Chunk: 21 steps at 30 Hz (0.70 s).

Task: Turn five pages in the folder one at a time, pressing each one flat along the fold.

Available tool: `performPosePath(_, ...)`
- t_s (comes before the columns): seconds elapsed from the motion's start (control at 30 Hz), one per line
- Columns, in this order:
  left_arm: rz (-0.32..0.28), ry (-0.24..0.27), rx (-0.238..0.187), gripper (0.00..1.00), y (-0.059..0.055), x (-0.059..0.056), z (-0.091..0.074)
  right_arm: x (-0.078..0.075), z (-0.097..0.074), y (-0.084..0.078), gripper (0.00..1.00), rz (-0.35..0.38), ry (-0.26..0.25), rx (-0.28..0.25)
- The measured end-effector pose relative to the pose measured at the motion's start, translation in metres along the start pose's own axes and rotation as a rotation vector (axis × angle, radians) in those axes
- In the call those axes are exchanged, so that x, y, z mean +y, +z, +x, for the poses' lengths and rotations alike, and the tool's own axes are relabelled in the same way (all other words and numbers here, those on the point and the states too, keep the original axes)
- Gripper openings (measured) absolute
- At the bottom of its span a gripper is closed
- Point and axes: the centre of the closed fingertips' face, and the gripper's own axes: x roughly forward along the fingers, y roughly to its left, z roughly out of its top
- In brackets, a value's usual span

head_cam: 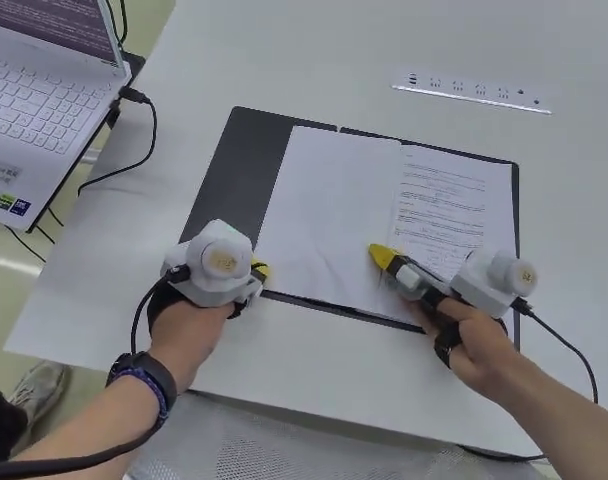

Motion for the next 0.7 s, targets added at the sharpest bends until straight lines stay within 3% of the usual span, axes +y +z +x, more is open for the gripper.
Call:
performPosePath(0.37,0.008,0.003,-0.009,0.00,0.000,0.000,0.001,0.000,-0.016,-0.024,0.00,-0.001,-0.007,0.036)
performPosePath(0.7,0.009,0.011,-0.013,0.00,0.000,0.000,0.001,0.002,-0.025,-0.038,0.00,0.031,-0.036,0.035)
